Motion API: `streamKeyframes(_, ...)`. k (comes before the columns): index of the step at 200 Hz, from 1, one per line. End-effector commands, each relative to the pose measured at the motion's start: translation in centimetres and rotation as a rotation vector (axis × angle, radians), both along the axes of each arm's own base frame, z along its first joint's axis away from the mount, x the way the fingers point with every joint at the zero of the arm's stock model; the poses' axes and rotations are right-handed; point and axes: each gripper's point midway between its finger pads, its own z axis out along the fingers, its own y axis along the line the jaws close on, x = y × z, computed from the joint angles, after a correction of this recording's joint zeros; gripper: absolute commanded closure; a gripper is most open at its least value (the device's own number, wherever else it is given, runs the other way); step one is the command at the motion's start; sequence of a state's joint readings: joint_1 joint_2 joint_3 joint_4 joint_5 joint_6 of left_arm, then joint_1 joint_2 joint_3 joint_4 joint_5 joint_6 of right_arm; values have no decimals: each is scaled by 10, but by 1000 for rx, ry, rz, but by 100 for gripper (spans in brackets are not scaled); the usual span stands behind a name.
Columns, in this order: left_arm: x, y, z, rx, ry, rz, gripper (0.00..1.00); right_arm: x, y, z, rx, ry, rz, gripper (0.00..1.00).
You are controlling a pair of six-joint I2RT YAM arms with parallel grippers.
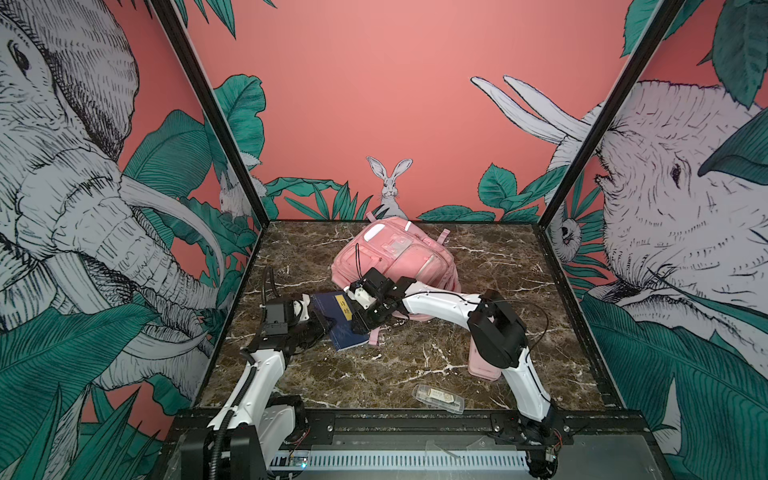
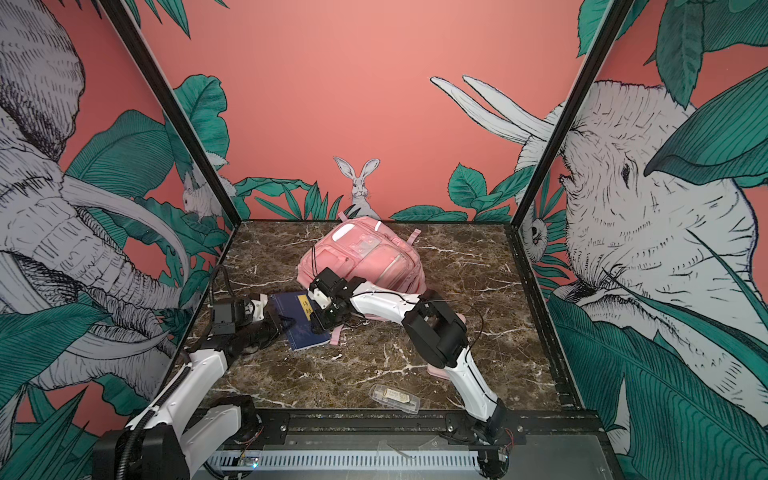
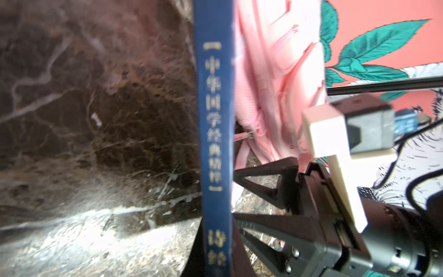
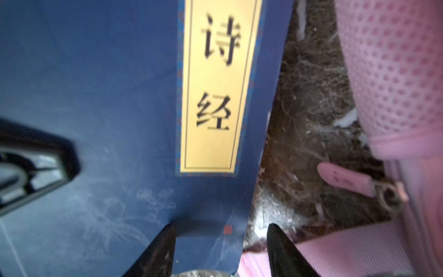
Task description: Pack the student bag
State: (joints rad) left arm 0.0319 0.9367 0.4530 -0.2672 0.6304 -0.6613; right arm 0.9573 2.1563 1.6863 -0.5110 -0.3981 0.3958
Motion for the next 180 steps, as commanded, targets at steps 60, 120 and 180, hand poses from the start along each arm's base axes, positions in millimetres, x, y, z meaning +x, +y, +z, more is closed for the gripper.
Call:
streamKeyframes(60, 6, -21, 85, -75, -259, -156, 100, 48, -61, 104, 227, -131, -256, 38)
streamKeyframes(120, 12, -40, 116, -232, -378, -251, 100, 66, -105, 149, 417, -156, -352, 37)
streamKeyframes(180, 10, -56, 131, -312, -441, -325, 100, 50, -95, 183, 657, -91, -279, 34)
